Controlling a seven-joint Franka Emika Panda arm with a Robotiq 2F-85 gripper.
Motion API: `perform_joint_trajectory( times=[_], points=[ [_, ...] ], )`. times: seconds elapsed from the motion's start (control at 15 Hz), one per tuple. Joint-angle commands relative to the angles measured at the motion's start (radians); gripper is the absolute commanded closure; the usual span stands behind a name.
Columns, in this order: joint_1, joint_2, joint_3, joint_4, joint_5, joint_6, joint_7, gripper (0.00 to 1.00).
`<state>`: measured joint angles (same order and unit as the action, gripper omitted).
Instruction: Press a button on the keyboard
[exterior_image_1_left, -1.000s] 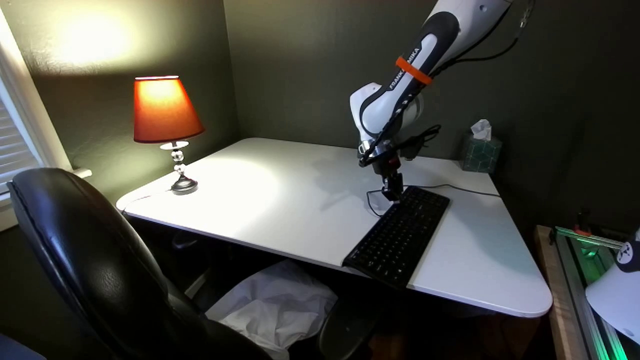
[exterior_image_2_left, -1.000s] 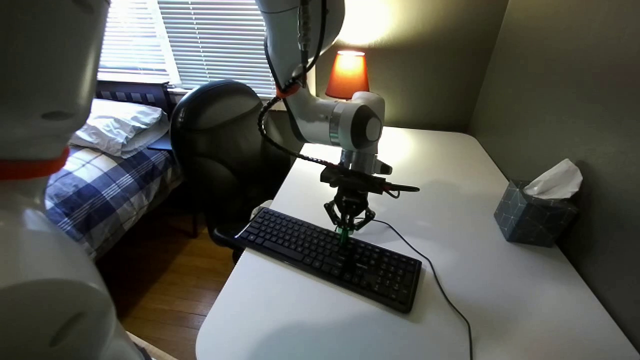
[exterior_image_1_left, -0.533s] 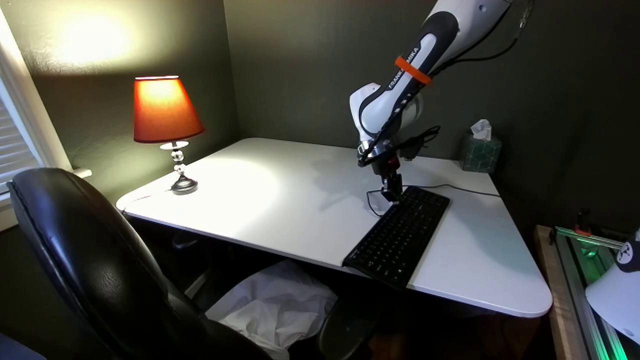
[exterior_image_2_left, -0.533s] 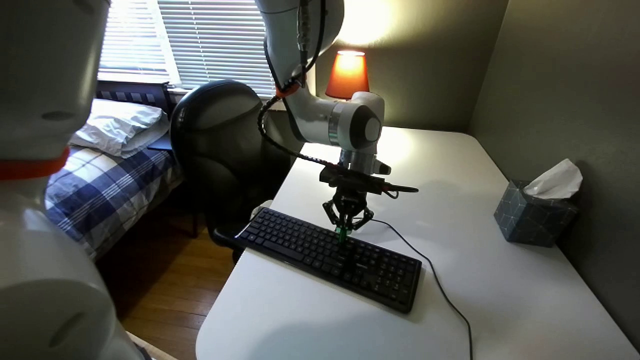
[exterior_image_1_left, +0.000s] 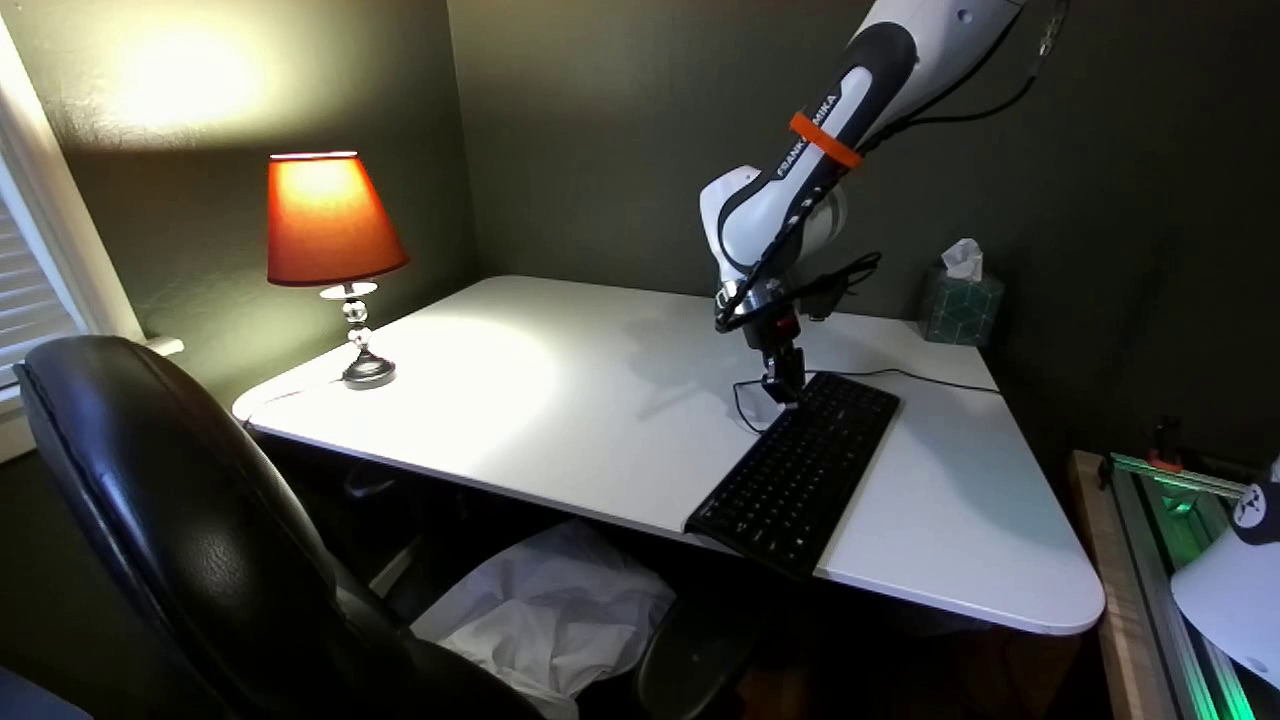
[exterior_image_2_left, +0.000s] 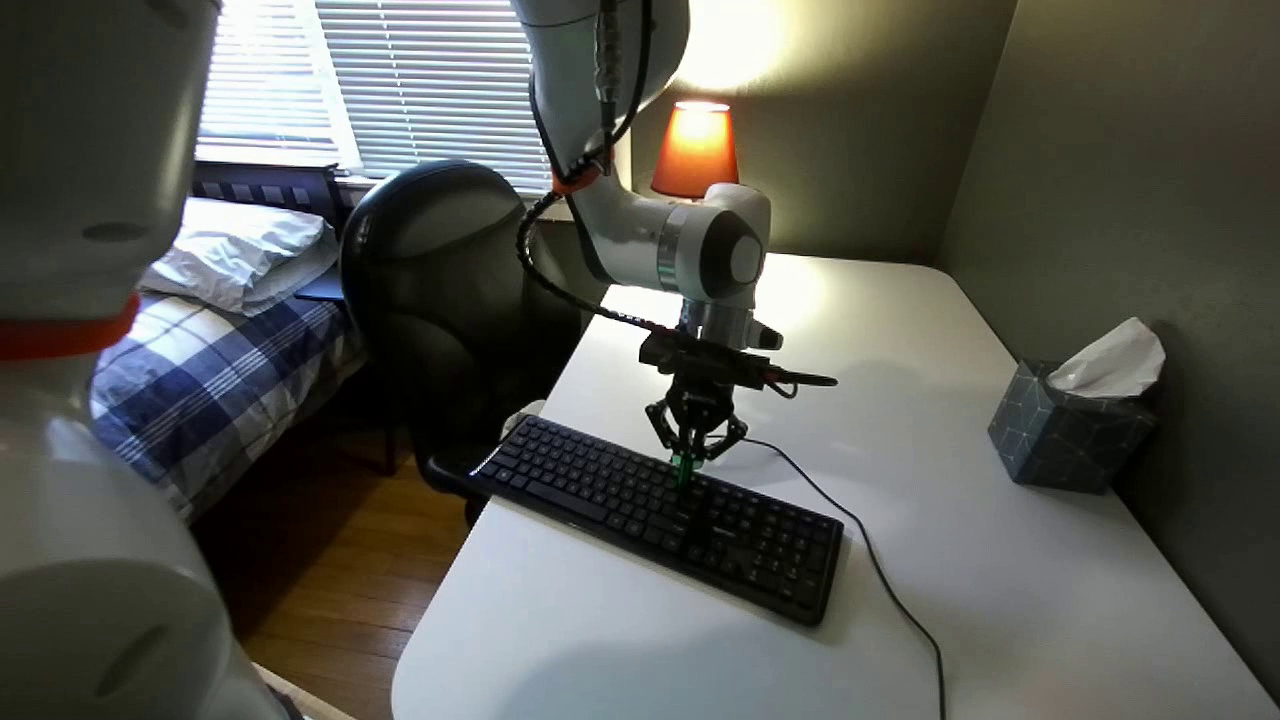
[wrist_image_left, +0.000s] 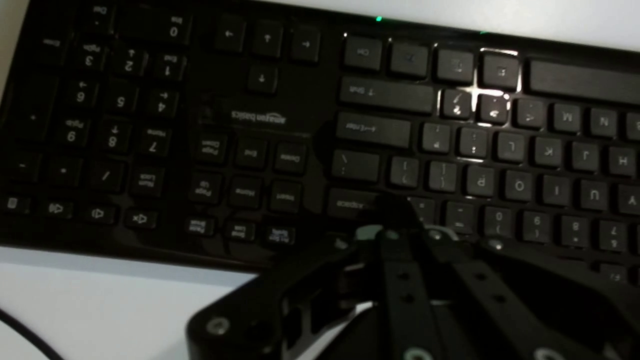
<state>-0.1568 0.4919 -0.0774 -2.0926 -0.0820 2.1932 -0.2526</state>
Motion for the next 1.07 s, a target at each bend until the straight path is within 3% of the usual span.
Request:
perform_joint_trajectory(
  times=[0.0,1.0],
  points=[
    [-0.014,0.003,0.017,0.014,0.026,-0.019,-0.022,1.0],
    [-0.015,-0.031,0.016,-0.005,0.038,-0.005,-0.026,1.0]
  ],
)
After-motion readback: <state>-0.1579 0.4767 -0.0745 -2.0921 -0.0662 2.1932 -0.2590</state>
